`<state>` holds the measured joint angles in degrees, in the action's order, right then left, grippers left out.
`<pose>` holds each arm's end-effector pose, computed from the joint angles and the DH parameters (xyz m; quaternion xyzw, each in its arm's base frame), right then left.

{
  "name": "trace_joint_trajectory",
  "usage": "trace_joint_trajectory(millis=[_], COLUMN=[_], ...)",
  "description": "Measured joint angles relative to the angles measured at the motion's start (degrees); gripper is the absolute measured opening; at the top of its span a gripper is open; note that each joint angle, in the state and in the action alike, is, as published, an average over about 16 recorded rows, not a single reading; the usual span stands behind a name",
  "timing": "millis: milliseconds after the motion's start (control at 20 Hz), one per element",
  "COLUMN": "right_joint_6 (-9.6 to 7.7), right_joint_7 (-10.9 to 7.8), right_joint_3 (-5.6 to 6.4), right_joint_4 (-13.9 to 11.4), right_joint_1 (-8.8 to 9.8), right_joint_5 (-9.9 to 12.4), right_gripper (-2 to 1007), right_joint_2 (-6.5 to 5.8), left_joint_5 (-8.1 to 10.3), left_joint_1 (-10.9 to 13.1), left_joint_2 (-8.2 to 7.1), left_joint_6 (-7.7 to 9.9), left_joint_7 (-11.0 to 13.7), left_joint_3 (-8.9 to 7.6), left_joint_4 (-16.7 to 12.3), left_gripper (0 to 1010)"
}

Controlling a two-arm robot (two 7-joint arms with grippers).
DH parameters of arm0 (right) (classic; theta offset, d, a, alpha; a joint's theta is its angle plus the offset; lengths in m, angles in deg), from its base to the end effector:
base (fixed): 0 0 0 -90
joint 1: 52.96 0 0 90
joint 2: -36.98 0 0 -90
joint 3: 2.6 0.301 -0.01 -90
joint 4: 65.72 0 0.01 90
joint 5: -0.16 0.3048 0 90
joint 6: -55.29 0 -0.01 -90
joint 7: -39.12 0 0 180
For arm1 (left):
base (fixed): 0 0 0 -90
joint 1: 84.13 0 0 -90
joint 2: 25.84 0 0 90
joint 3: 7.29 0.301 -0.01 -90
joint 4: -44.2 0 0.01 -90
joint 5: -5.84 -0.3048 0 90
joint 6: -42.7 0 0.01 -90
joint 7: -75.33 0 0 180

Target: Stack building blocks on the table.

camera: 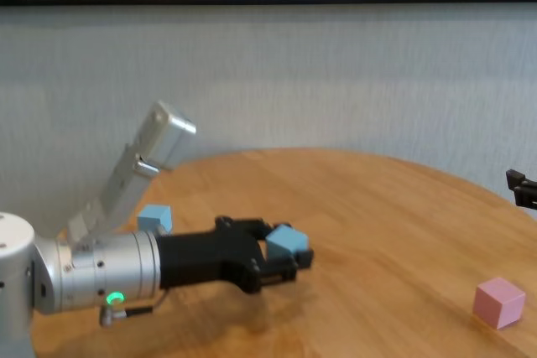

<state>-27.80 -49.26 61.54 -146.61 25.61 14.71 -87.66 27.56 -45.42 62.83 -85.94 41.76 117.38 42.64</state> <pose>0.3561 -0.0900 -0.3104 -0.1415 -0.1324 -0.5800 0.7913 0.4870 0.0080 -0.3735 0.0845 -0.0360 0.2232 0.9704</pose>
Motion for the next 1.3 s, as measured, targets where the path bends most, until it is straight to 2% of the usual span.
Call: trace_joint_trajectory(millis=[200,450,700,1050,1300], right_joint_6=[0.00,0.00,0.00,0.00,0.00], right_joint_7=[0.00,0.00,0.00,0.00,0.00], right_joint_3=[0.00,0.00,0.00,0.00,0.00], right_joint_4=[0.00,0.00,0.00,0.00,0.00], right_joint_1=[0.00,0.00,0.00,0.00,0.00], right_joint_5=[0.00,0.00,0.00,0.00,0.00], right_gripper=[1005,1005,1005,1005,1005], right_joint_2=[0.00,0.00,0.00,0.00,0.00], left_joint_5=[1.48,0.43,-0.86,-2.07,-2.52], left_joint_1=[-1.59,-0.74,0.26,2.76,5.66], left_joint_2=[0.89,0.43,-0.08,-1.65,-3.82], left_joint_6=[-1.65,-0.81,0.31,3.23,6.34], left_joint_7=[0.41,0.12,-0.02,-0.78,-2.05], left_joint_3=[1.21,0.22,-0.81,-1.08,-1.10], left_joint_4=[3.55,1.74,-0.43,-6.13,-13.16], left_gripper=[544,555,620,797,920])
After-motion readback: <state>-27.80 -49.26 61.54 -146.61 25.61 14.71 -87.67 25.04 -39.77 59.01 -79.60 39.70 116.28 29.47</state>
